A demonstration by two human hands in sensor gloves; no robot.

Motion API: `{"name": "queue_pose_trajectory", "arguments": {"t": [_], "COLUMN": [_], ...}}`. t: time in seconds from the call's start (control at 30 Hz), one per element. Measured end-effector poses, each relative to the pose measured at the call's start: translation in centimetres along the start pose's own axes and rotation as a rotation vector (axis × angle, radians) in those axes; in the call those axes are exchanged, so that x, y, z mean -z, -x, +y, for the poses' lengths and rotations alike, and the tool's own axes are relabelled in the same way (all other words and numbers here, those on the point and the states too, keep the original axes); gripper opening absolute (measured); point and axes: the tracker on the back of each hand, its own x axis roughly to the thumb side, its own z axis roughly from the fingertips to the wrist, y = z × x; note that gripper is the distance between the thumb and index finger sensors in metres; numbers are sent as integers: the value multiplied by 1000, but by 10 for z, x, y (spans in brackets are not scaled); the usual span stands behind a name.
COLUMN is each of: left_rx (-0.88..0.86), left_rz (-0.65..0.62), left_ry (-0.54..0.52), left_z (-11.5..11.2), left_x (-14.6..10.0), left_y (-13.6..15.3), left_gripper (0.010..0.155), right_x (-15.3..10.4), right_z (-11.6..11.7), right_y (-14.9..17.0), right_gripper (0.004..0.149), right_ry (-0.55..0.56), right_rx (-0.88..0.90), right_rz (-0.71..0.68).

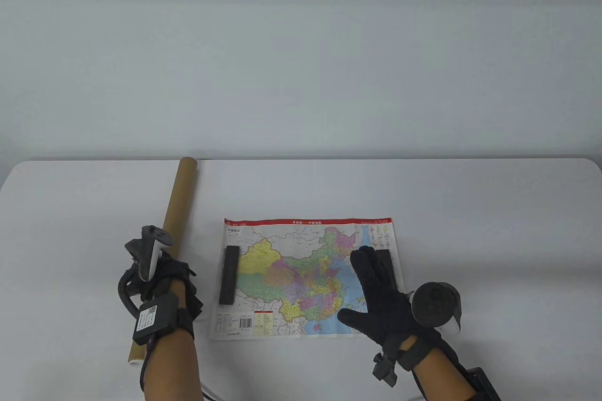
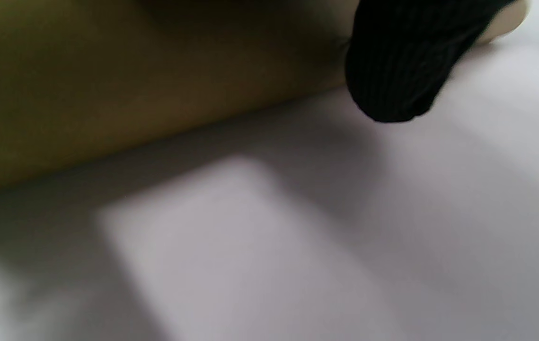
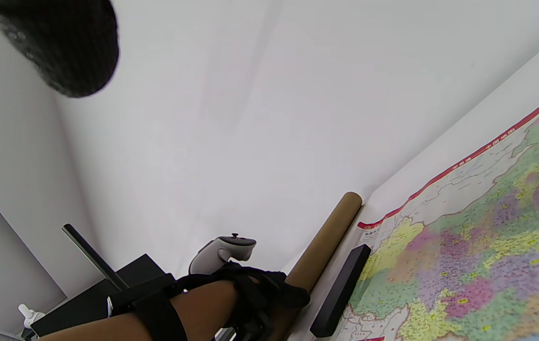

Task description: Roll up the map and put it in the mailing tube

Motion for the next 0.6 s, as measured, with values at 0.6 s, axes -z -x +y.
{"name": "queue_pose_trajectory", "arguments": {"t": [0.6], "left_rx": [-281], "left_rz": [-588], "left_ry": [-308], "left_z": [69], "left_x": [-106], "left_y": [5], "left_gripper": [77], "right_x": [1], "right_z": [-15], "right_y": [0], "right_gripper": [98], "right_ry": [67], "right_rx": [46], "right_rz": [17]}}
